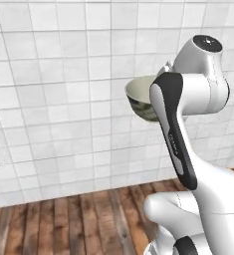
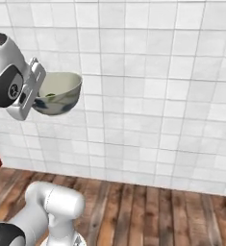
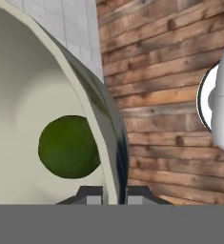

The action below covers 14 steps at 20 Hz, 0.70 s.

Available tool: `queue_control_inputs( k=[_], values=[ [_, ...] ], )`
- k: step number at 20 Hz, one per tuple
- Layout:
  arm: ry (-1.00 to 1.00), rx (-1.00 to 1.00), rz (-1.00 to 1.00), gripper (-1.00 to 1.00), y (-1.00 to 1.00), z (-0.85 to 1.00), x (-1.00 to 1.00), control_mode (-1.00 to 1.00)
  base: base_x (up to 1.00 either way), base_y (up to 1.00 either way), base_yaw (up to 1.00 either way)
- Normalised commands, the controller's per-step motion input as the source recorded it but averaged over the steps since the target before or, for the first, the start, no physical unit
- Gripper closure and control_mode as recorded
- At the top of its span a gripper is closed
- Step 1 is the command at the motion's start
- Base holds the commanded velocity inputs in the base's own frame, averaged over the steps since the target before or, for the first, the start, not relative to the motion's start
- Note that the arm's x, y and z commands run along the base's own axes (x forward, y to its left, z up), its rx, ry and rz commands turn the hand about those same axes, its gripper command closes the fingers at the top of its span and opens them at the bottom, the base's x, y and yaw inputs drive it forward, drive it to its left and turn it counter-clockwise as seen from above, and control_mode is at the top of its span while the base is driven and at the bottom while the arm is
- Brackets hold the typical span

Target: Pick the lime from the sink and place it in the bowl. Then pick the bowl and place it in the microwave. Then close the microwave door and press the start button.

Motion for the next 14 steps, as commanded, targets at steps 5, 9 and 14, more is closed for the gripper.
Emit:
queue_control_inputs(
  k=[5, 9, 14],
  values=[
    [0.00, 0.00, 0.00, 1.00, 0.00, 0.00, 0.00, 1.00, 0.44, -0.33, 0.49],
    [0.00, 0.00, 0.00, 1.00, 0.00, 0.00, 0.00, 1.00, 0.41, -0.45, 0.55],
    [0.00, 0.00, 0.00, 1.00, 0.00, 0.00, 0.00, 1.00, 0.49, -0.50, 0.54]
  ],
)
